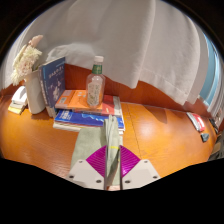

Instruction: Fold towel

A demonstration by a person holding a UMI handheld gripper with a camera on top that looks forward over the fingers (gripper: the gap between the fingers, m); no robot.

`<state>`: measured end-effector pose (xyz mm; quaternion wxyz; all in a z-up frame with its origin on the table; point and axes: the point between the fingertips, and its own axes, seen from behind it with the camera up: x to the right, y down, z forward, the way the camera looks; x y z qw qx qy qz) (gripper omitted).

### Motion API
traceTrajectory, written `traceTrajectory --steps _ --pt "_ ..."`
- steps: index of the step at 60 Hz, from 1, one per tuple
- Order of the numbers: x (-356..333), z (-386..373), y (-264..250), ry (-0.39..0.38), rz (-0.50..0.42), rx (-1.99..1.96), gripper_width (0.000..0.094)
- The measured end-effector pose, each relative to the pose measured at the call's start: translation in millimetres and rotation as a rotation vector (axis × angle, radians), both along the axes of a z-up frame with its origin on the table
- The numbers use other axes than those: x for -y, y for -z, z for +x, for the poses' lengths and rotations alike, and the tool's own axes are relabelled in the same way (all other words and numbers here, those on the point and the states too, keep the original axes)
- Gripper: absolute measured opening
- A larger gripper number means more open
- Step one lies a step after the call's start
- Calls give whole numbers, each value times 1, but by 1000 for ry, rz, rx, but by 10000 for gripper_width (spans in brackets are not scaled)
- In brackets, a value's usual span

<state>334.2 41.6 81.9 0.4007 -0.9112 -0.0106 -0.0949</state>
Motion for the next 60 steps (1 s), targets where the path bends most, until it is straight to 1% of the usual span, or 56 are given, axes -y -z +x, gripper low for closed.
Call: traceTrajectory --steps 2,4,6,10,14,16,17,24,31,37,42,48,60 --pt "4 15 12 19 -19 18 305" --pt "9 27 22 40 -35 32 390" --pt "12 33 31 53 -47 31 438" --pt "18 33 40 50 -48 -4 527" --pt "21 26 33 49 -32 -28 626" --pt "23 24 24 45 -18 -25 684" --pt "24 22 17 43 -9 -22 698" --pt "30 -11 -50 3 86 -10 729" --pt "43 -63 -125 -42 203 -39 728" --pt "63 -106 -164 -76 266 -67 727" --pt "82 -142 -178 -100 289 -97 727" --pt "109 -182 -181 -121 300 -143 727" --pt "164 -229 -163 -125 262 -140 728"
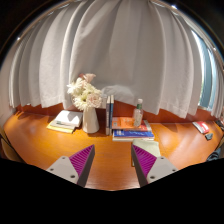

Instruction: Fold towel

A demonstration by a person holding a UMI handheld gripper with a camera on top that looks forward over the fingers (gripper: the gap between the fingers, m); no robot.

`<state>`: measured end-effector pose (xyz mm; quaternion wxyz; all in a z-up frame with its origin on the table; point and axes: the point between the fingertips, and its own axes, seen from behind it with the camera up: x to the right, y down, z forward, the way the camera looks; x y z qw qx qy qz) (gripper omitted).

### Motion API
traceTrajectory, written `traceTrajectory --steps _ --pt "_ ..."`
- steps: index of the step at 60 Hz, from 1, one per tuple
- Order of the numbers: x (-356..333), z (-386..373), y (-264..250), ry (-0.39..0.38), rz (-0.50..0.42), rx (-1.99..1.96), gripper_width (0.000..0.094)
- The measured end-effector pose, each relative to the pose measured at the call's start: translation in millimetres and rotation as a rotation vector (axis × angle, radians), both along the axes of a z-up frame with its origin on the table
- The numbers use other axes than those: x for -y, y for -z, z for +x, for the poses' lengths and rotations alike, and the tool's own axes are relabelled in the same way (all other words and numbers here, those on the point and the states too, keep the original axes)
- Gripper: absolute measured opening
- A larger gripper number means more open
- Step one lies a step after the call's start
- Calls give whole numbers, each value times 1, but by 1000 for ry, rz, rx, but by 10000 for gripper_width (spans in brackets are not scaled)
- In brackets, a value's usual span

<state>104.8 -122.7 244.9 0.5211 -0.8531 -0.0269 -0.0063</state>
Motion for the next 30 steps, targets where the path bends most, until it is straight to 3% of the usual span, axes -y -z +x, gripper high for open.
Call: traceTrajectory --steps 30 --pt "47 -33 18 46 -13 -53 726"
